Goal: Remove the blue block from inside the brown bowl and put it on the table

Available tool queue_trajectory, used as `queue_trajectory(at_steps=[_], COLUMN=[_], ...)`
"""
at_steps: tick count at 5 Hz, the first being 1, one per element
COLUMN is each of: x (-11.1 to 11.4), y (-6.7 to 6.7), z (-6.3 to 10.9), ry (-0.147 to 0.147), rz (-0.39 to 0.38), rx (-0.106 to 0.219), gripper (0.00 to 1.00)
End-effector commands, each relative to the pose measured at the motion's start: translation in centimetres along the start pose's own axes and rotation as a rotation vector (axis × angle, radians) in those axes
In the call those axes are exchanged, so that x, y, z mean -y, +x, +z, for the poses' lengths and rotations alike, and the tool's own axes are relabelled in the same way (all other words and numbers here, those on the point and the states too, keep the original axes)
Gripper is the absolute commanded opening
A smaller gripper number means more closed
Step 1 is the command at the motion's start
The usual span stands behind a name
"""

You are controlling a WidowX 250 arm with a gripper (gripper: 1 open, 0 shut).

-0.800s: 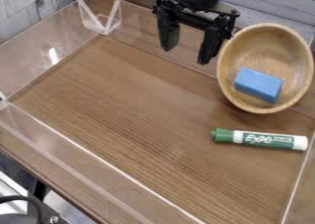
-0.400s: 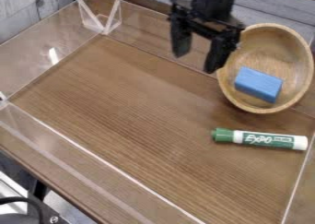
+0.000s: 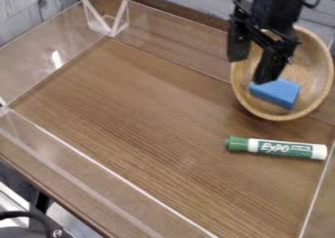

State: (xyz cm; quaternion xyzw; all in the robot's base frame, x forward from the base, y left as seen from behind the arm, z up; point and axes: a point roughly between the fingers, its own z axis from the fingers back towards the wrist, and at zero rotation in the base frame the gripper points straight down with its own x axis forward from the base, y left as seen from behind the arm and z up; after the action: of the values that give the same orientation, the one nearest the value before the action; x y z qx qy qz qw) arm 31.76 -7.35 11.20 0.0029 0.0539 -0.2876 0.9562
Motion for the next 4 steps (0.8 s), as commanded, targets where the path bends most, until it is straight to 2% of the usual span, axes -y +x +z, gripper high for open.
queue_trajectory(at_steps=[1, 4], x=[0.1, -0.2], y=[1.9, 4.0], z=[2.0, 1.5], ry=[0.043, 0.076], rz=[-0.084, -0.113], rx=[0.083, 0.119], gripper=[1.00, 1.00])
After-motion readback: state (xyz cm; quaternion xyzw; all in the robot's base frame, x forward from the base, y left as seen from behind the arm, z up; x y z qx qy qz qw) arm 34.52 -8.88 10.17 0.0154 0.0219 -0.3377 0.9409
